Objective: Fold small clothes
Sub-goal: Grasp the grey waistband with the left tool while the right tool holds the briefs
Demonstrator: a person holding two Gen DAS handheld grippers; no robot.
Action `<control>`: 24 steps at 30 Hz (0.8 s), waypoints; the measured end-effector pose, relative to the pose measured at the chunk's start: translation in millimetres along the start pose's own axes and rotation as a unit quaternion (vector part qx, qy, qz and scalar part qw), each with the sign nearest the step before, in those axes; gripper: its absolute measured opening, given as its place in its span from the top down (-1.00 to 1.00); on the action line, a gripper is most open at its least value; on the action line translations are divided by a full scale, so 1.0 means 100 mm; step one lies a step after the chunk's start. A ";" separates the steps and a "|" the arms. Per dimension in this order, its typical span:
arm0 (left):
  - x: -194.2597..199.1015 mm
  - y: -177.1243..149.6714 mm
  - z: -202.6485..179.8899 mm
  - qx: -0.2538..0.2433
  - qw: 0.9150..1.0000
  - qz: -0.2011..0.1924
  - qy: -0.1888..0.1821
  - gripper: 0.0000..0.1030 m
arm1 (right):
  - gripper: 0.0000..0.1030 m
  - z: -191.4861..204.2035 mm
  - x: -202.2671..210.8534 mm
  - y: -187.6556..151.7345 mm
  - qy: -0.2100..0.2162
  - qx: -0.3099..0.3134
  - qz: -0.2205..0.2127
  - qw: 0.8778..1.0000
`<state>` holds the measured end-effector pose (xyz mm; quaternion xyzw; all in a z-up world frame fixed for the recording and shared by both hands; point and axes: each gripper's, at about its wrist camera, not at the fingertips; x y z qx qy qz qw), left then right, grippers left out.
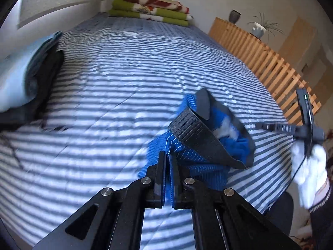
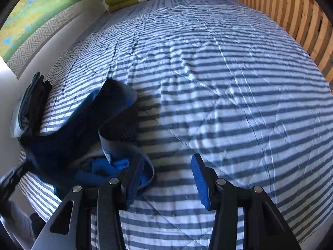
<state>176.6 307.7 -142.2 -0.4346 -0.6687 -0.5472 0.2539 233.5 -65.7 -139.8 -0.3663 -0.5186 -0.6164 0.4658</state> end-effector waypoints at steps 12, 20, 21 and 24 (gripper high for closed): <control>0.02 -0.08 0.85 0.056 0.997 -0.001 0.059 0.94 | 0.15 0.87 -0.43 0.76 -0.017 0.131 0.030 0.991; 0.13 -0.16 0.98 0.103 0.993 -0.002 0.059 -0.27 | 0.15 1.11 -0.85 0.85 -0.026 0.169 0.065 0.983; 0.17 -0.18 0.98 0.113 0.992 -0.007 0.054 -0.36 | 0.15 1.13 -0.88 0.86 -0.030 0.174 0.065 0.982; 0.19 -0.23 0.90 0.140 0.990 0.011 0.017 -0.37 | 0.15 1.25 -0.91 0.87 -0.031 0.198 0.059 0.978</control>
Point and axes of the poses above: each gripper's, at about its wrist camera, not at the fingertips, and x roughly against the way its jaws point, z to its left, y to its top, and after that the axes turned 7 degrees about z, right-handed
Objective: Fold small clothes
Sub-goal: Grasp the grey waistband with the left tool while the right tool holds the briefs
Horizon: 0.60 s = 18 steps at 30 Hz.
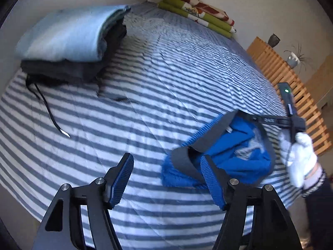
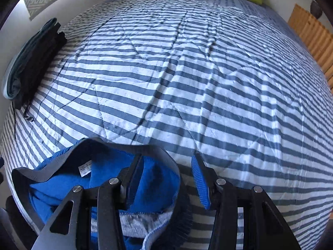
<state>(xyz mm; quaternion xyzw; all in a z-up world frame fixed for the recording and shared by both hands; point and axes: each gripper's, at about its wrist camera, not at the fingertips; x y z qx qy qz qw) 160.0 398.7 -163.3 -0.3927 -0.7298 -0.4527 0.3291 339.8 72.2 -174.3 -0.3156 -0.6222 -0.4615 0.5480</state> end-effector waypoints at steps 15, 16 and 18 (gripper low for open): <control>-0.52 -0.02 -0.24 0.040 0.997 0.057 -0.013 0.96 | 0.98 0.09 0.30 -0.08 -0.034 -0.008 -0.043 0.998; -0.44 0.00 -0.24 0.034 0.998 0.046 -0.007 0.96 | 0.98 0.04 0.42 -0.11 -0.027 -0.017 -0.057 0.998; -0.26 0.05 -0.27 0.021 0.999 0.024 0.002 0.96 | 0.98 -0.07 0.67 -0.19 -0.016 -0.035 -0.083 0.996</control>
Point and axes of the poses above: each gripper's, at about its wrist camera, not at the fingertips, and x roughly against the way its jaws point, z to its left, y to its top, and after that the axes turned 7 degrees about z, right-handed
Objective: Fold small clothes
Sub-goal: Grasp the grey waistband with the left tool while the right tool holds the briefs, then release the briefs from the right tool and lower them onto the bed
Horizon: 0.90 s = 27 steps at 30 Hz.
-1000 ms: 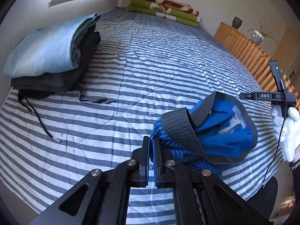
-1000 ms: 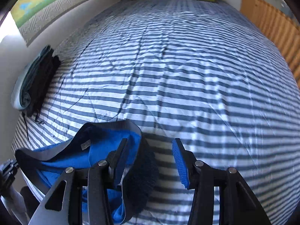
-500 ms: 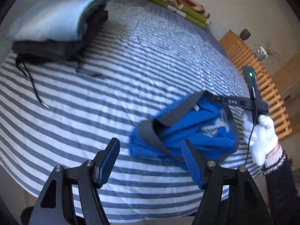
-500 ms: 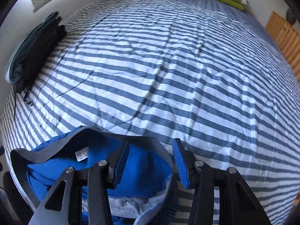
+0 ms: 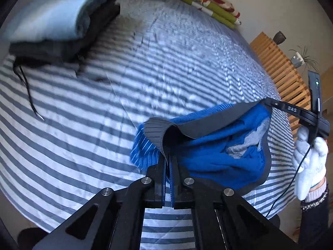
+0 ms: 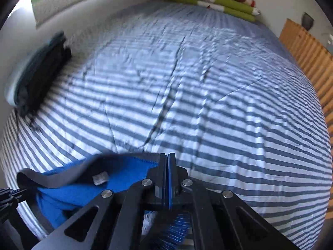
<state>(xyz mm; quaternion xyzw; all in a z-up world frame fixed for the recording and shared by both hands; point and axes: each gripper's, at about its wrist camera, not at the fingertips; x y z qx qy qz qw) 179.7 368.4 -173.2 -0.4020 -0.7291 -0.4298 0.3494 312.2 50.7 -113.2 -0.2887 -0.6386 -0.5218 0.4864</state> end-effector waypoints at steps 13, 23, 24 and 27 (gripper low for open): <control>1.59 0.40 -0.29 -0.071 0.989 -0.127 0.015 0.96 | 0.98 -0.23 1.73 -0.15 -0.012 -0.075 -0.168 0.983; 2.26 0.61 -0.62 -0.140 0.979 -0.144 0.031 0.96 | 0.98 -0.33 2.27 -0.63 0.020 -0.109 -0.162 0.981; 2.14 0.68 -0.62 -0.140 0.981 -0.128 0.034 0.96 | 0.98 -0.34 2.19 -0.71 0.023 -0.117 -0.149 0.982; 1.54 0.95 -0.59 -0.130 0.988 -0.064 0.046 0.95 | 0.98 -0.38 1.70 -0.88 0.016 -0.141 -0.099 0.985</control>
Point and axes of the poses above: each gripper's, at about its wrist camera, not at the fingertips, and x roughly against the way its jaws point, z to its left, y to its top, and after that the axes turned 7 degrees about z, right-handed
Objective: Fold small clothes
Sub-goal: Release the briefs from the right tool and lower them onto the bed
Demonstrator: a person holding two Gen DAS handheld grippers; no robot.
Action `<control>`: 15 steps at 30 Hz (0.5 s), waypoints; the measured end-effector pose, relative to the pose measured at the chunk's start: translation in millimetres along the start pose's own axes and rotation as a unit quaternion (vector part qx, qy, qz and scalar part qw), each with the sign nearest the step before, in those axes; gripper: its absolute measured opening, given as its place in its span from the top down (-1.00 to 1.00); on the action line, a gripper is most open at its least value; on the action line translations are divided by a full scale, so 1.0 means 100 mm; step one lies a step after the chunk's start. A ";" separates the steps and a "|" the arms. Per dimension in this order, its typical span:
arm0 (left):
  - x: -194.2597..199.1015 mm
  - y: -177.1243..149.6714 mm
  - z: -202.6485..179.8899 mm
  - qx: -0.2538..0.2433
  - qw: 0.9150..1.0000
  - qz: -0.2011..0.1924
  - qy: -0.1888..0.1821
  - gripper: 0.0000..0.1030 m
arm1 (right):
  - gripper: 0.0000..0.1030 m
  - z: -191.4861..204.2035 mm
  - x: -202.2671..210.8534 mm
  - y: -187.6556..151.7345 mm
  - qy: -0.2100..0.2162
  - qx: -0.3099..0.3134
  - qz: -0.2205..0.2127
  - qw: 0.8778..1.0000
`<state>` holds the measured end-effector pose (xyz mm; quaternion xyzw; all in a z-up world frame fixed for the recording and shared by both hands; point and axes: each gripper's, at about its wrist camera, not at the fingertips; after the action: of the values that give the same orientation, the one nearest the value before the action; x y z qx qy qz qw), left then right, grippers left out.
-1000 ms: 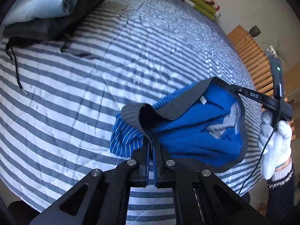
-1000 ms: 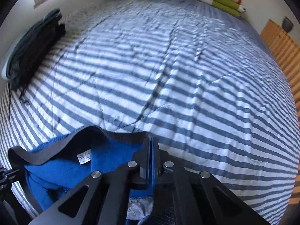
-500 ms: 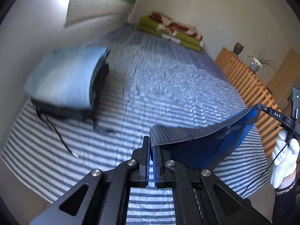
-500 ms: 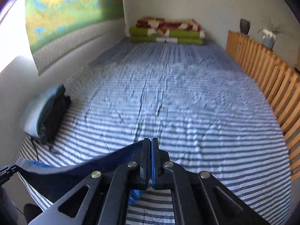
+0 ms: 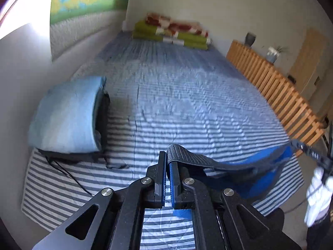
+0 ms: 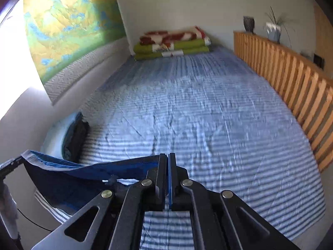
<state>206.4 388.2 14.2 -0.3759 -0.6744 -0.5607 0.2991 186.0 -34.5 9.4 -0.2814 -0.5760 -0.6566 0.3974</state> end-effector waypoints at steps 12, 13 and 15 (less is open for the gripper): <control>-1.47 -0.14 -0.20 0.005 0.993 0.118 0.019 -0.11 | 0.73 -0.27 -1.24 -0.36 -0.048 0.110 0.169 0.978; -1.43 -0.16 -0.17 0.006 0.993 0.113 0.021 -0.13 | 0.54 -0.25 -1.23 -0.30 -0.034 0.124 0.163 0.978; -1.34 -0.18 -0.11 0.009 0.993 0.112 0.023 -0.14 | 0.27 -0.12 -1.23 -0.22 -0.001 0.163 0.161 0.973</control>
<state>263.5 353.2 -104.2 -0.4339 -0.6259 -0.5259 0.3787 233.4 -21.5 -106.6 -0.3023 -0.6228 -0.4810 0.5379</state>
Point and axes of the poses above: each gripper's, at about its wrist camera, not at the fingertips, and x roughly against the way its jaws point, z to its left, y to its top, and after that the axes turned 7 degrees about z, right-handed
